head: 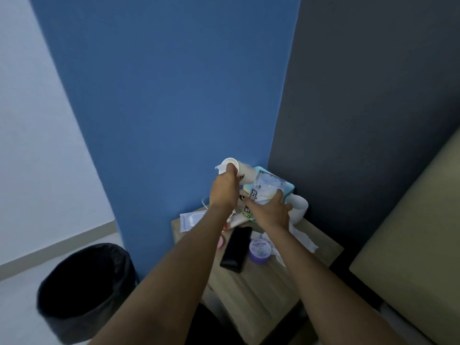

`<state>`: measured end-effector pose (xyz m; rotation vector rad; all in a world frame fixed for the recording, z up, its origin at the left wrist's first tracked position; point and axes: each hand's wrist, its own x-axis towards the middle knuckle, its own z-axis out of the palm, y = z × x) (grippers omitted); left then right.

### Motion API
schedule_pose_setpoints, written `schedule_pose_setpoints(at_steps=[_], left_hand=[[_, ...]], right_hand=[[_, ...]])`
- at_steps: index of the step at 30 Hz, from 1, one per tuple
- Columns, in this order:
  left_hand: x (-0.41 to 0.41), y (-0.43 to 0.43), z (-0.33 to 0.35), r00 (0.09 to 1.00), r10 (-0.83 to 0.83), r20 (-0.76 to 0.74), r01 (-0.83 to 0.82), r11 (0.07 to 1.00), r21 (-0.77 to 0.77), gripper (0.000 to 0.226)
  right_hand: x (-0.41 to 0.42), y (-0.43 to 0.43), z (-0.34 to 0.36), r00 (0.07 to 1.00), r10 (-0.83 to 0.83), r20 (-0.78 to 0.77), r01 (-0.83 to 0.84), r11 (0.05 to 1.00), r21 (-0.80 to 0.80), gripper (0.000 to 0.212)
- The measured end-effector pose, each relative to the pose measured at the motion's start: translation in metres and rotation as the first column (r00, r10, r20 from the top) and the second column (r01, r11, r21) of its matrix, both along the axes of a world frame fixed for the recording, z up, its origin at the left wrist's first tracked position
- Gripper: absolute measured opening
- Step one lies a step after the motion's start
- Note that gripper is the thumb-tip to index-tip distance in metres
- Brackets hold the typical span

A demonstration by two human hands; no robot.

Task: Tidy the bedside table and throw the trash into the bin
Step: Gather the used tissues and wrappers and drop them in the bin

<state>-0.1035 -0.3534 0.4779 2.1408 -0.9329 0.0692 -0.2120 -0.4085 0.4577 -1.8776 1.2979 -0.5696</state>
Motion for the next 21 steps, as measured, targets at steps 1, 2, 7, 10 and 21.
schedule_pose_setpoints(at_steps=[1, 2, 7, 10, 21], left_hand=[[0.001, 0.004, 0.002, 1.000, 0.007, -0.002, -0.007, 1.000, 0.002, 0.012], [0.002, 0.008, 0.004, 1.000, 0.013, -0.003, -0.013, 1.000, 0.008, 0.012], [0.013, 0.035, 0.021, 0.995, 0.009, 0.095, -0.018, 0.995, 0.096, 0.017], [0.033, 0.071, 0.028, 0.988, 0.072, 0.139, -0.090, 0.988, 0.127, 0.020], [0.082, 0.272, -0.028, 0.916, 0.369, 0.155, -0.399, 0.868, 0.294, 0.025]], right_hand=[[0.002, 0.003, 0.003, 1.000, 0.007, -0.005, -0.007, 1.000, -0.007, 0.101], [0.003, 0.006, 0.005, 1.000, 0.010, -0.010, -0.010, 1.000, -0.016, 0.101], [0.010, 0.021, 0.013, 0.999, 0.025, -0.044, -0.026, 0.999, -0.023, 0.099], [0.027, 0.044, 0.017, 0.994, 0.099, -0.044, -0.100, 0.995, -0.014, 0.098], [0.121, 0.211, -0.028, 0.828, 0.546, -0.126, -0.537, 0.837, 0.101, 0.102]])
